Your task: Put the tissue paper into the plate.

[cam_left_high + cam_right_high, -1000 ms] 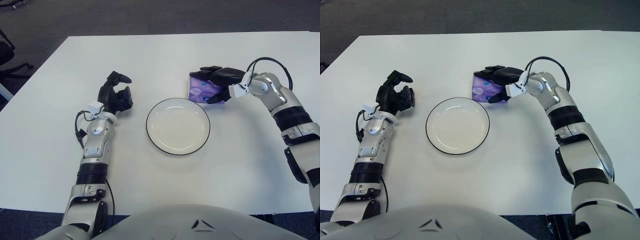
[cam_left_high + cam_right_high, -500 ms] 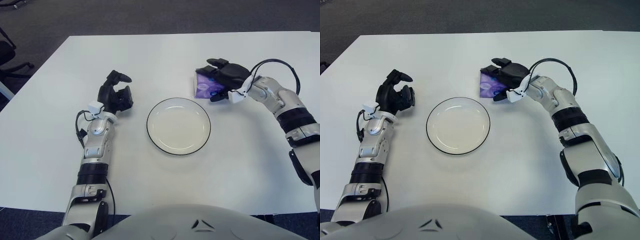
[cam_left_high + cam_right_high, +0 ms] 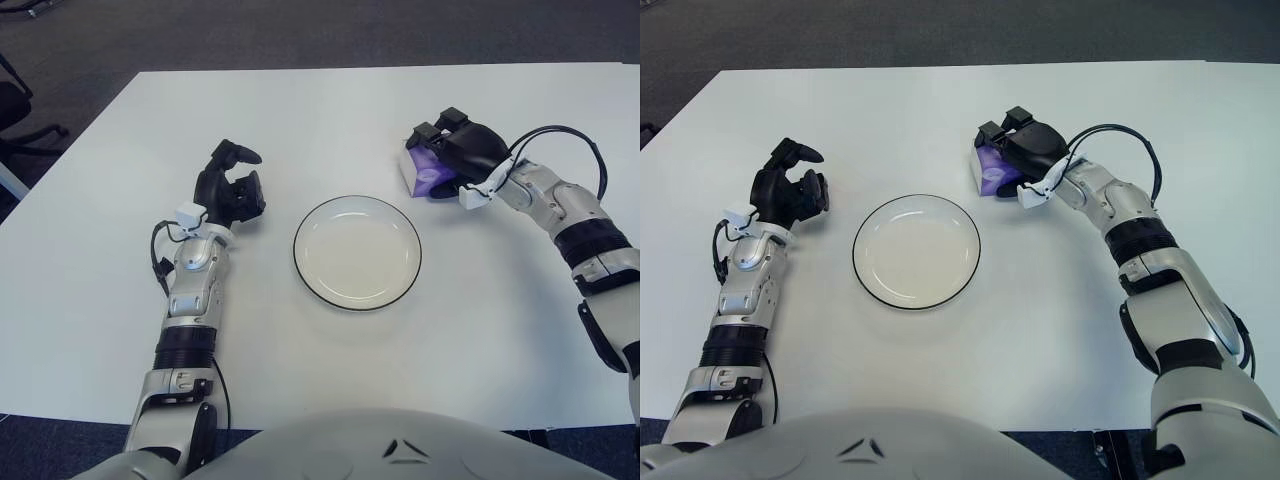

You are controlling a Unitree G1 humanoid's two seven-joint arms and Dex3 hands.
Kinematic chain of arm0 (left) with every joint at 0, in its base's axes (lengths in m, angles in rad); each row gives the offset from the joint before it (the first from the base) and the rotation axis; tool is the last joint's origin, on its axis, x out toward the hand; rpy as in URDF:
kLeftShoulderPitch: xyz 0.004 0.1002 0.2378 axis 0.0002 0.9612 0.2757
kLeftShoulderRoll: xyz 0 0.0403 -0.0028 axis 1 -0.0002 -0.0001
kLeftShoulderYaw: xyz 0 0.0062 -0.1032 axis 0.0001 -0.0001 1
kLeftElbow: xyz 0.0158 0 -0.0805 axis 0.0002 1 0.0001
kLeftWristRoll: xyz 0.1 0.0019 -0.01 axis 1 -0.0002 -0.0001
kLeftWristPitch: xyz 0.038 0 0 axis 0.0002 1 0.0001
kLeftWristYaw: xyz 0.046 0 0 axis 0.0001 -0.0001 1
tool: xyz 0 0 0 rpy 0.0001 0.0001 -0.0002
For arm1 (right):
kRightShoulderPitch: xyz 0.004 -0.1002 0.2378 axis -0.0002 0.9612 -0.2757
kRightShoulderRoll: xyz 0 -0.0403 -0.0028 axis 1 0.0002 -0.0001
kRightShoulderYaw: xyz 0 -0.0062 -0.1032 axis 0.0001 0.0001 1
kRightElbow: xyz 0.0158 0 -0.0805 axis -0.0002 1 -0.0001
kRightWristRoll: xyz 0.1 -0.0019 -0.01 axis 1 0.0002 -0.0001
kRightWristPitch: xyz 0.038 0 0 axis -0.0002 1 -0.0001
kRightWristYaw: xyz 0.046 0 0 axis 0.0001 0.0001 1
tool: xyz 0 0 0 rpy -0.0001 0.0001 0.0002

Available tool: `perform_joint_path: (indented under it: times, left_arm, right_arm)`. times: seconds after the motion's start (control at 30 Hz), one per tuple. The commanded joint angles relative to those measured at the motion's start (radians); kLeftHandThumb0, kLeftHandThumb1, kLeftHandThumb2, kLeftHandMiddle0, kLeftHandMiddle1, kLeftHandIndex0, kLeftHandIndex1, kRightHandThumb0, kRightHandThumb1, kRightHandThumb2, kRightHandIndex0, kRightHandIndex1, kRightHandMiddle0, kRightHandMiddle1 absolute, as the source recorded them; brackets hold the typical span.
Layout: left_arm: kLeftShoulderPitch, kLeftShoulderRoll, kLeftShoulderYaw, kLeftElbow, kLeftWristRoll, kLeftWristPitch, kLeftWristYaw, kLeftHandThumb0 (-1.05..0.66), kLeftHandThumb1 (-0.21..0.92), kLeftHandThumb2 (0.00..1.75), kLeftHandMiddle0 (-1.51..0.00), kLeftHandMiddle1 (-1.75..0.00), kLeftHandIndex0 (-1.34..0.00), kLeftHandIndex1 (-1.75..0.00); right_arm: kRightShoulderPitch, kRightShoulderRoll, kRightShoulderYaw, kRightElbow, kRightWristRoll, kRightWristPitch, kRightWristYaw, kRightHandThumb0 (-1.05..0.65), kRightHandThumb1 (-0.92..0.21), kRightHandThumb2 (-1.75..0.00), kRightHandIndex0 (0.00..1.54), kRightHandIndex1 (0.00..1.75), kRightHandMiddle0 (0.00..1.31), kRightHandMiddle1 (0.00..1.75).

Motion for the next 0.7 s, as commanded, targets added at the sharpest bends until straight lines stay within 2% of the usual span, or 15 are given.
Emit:
perform_joint_path:
  times: [0.0,0.23,0.67]
  left_arm:
    - [0.219,-0.111,-0.020,0.113,0.002,-0.026,0.022,-0.42,0.52,1.07,-1.25,-1.75,-0.46,-1.75]
    - [0.217,-0.111,-0.019,0.113,-0.002,-0.021,0.019,-0.42,0.52,1.06,-1.25,-1.75,-0.45,-1.75]
    - [0.218,-0.109,-0.018,0.110,-0.006,-0.021,0.014,-0.42,0.53,1.06,-1.24,-1.75,-0.45,-1.75]
  right_arm:
    - [0.038,0.011,0.012,0.087,0.004,-0.011,-0.036,0.45,-0.36,-1.26,0.56,1.74,0.67,1.74]
    - [0.024,0.011,0.009,0.121,0.031,-0.034,-0.064,0.47,-0.31,-1.32,0.60,1.75,0.73,1.75]
    - [0.030,0.014,-0.020,0.119,0.131,-0.043,0.011,0.48,-0.29,-1.35,0.63,1.75,0.77,1.75]
